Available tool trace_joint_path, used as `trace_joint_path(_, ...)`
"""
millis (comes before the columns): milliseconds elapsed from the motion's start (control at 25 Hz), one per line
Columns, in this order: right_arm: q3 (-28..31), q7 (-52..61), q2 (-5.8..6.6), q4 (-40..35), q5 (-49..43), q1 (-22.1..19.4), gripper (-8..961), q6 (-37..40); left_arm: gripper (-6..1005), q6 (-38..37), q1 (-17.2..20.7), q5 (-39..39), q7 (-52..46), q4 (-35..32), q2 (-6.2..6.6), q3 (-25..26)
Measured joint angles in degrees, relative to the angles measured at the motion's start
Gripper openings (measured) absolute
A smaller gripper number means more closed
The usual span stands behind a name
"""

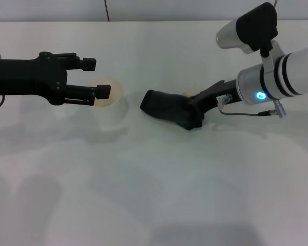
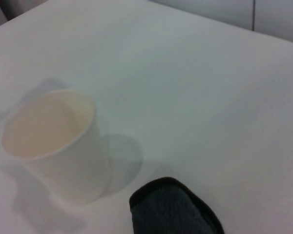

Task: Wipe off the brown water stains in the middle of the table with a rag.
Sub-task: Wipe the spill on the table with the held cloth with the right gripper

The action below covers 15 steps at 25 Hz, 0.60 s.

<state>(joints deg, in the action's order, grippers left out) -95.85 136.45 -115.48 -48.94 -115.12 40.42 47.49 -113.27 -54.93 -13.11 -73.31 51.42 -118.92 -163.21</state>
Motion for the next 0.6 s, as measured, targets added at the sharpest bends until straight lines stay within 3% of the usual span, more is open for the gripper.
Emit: trace_joint_path(600, 0.39, 0.05, -0.02, 2.05, -0.11, 0.61, 71, -4.42, 875, 0.07, 0.04, -0.70, -0.10, 0.00, 0.00, 0.00)
